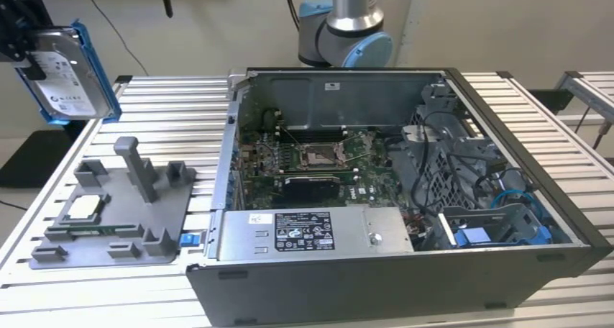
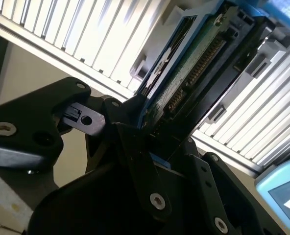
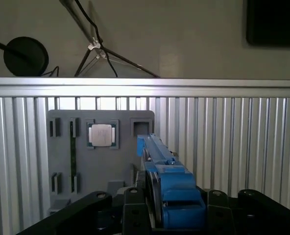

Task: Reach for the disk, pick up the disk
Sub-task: 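Pick up the disk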

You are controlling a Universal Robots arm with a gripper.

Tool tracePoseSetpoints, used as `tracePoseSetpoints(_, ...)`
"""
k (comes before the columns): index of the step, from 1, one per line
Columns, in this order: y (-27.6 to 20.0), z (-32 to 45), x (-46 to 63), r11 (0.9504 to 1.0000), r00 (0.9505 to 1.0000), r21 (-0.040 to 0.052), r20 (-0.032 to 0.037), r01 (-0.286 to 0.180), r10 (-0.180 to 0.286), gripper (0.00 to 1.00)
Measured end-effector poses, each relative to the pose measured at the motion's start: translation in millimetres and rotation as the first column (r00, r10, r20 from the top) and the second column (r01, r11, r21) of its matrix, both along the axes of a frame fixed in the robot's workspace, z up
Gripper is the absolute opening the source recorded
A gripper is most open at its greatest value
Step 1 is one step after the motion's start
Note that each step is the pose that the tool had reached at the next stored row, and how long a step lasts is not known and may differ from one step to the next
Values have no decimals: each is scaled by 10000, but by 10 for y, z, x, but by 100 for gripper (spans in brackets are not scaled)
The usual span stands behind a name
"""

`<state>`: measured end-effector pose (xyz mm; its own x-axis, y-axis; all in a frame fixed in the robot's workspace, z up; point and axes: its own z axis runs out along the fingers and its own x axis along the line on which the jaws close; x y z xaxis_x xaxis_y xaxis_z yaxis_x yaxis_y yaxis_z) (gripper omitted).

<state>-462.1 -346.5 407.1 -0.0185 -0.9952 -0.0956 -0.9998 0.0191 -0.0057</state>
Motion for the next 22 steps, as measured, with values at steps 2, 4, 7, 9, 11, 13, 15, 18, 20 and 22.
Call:
tracePoseSetpoints(2, 0, 1, 1, 10000, 10000, 0, 0, 0, 0, 0)
tracePoseSetpoints(4, 0, 2, 0, 10000, 10000, -1, -1, 0, 0, 0)
tracePoseSetpoints(7, 0, 3, 0, 10000, 10000, -1, -1, 0, 0, 0)
tracePoseSetpoints(9, 0, 3, 0, 10000, 10000, -1, -1, 0, 0, 0)
tracePoseSetpoints(11, 0, 4, 0, 10000, 10000, -1, -2, 0, 0, 0)
tracePoseSetpoints(13, 0, 7, 0, 10000, 10000, -2, -3, 0, 0, 0)
tracePoseSetpoints(15, 0, 15, 0, 10000, 10000, -2, -2, 0, 0, 0)
tracePoseSetpoints(18, 0, 57, 0, 10000, 10000, -1, -2, 1, -1, 0)
tracePoseSetpoints(20, 0, 100, 1, 10000, 10000, -2, -2, 0, 0, 0)
tracePoseSetpoints(22, 0, 143, 0, 10000, 10000, -2, -2, 0, 0, 0)
